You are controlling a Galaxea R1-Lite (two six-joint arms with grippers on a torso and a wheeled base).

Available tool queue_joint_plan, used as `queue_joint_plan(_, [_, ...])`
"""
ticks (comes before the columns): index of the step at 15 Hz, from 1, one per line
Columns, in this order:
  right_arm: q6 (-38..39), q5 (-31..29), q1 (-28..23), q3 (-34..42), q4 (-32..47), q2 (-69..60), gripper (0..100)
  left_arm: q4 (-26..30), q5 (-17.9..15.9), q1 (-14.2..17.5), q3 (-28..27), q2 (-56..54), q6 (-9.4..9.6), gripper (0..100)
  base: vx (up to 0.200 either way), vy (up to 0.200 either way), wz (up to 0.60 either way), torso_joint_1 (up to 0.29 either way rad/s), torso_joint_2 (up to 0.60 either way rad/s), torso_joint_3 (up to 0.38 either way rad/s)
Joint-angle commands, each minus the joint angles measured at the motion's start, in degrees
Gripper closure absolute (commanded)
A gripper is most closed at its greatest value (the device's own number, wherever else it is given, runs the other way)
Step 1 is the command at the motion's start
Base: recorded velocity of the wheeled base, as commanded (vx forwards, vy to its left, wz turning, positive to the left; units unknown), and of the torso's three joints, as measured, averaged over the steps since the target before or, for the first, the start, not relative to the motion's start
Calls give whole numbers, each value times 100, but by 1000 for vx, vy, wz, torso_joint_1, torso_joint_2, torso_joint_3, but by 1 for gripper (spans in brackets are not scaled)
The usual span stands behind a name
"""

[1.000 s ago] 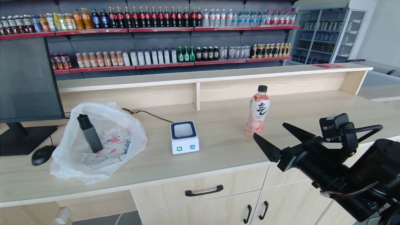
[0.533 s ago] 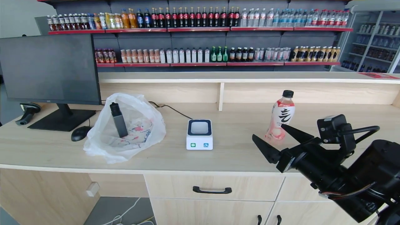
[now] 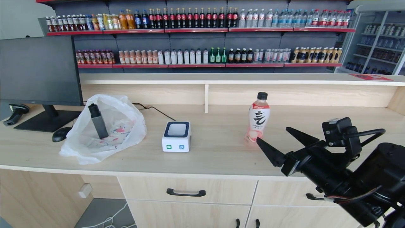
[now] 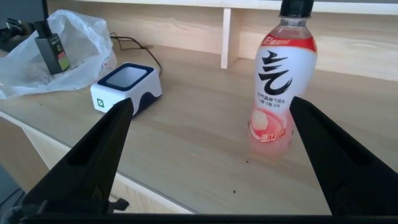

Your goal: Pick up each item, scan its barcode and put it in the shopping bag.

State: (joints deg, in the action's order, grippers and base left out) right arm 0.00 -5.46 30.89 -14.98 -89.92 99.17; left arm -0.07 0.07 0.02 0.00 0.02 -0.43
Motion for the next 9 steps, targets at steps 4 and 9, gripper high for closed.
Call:
queue_joint_plan(4, [0,1,5,30,-8,-38,0,-1,1,6,0,-2,25,0,0,0,0,0,0,0])
queue_joint_plan(9, [0,1,5,101,-8,-47,0,-1,1,-2,0,-2,25,0,40,0,0,1,1,0])
